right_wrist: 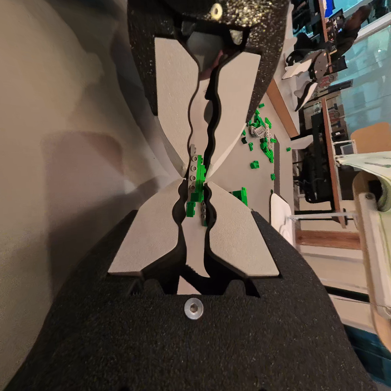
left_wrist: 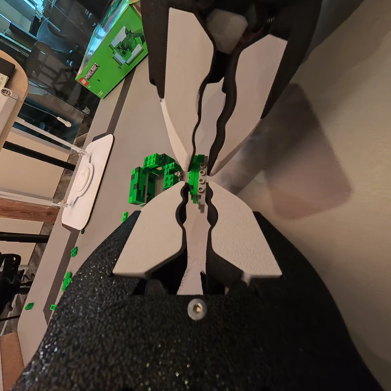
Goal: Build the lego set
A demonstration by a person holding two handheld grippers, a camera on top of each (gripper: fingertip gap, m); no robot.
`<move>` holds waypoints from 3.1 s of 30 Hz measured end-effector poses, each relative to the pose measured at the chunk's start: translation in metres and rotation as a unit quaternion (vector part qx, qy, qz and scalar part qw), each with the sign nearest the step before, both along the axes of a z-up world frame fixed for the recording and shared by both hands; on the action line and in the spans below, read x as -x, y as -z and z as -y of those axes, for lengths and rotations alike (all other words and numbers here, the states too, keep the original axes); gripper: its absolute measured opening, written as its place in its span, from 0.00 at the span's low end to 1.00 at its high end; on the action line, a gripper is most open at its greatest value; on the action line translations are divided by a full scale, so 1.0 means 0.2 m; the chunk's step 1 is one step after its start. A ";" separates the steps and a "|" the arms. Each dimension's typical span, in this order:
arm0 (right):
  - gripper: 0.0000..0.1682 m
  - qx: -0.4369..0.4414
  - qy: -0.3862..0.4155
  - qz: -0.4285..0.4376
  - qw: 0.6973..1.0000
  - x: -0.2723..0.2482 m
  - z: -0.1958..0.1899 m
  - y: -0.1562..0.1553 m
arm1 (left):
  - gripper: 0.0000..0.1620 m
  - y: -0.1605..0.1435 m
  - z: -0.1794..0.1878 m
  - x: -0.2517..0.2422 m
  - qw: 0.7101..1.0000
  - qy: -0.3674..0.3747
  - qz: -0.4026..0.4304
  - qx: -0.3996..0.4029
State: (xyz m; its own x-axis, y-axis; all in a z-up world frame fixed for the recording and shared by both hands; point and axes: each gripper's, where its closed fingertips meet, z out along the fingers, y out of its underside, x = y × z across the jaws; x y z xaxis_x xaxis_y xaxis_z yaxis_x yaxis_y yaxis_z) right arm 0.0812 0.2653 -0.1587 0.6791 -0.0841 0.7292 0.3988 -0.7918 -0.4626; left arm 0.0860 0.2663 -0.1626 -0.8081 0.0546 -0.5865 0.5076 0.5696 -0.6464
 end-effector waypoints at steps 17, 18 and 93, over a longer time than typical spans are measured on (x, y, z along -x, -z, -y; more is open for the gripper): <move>0.29 -0.137 -0.003 -0.306 0.942 0.07 0.04 0.07 | 0.09 0.02 0.01 0.08 0.993 0.074 0.088 -0.015; 0.27 -0.144 0.003 -0.321 0.936 0.07 0.04 0.07 | 0.09 0.03 0.02 0.09 0.993 0.077 0.084 -0.014; 0.30 -0.359 -0.117 -0.283 0.882 0.10 0.07 -0.32 | 0.09 -0.27 0.07 0.08 0.979 0.007 -0.066 0.193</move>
State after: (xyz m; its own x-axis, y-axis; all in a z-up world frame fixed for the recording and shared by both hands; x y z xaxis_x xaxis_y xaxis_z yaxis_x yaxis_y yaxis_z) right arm 0.0606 0.2522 -0.0944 0.9769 -0.1964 0.0844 0.0572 -0.1401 -0.9885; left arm 0.0697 0.2518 -0.1080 -0.8791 -0.1389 -0.4559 0.4107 0.2643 -0.8726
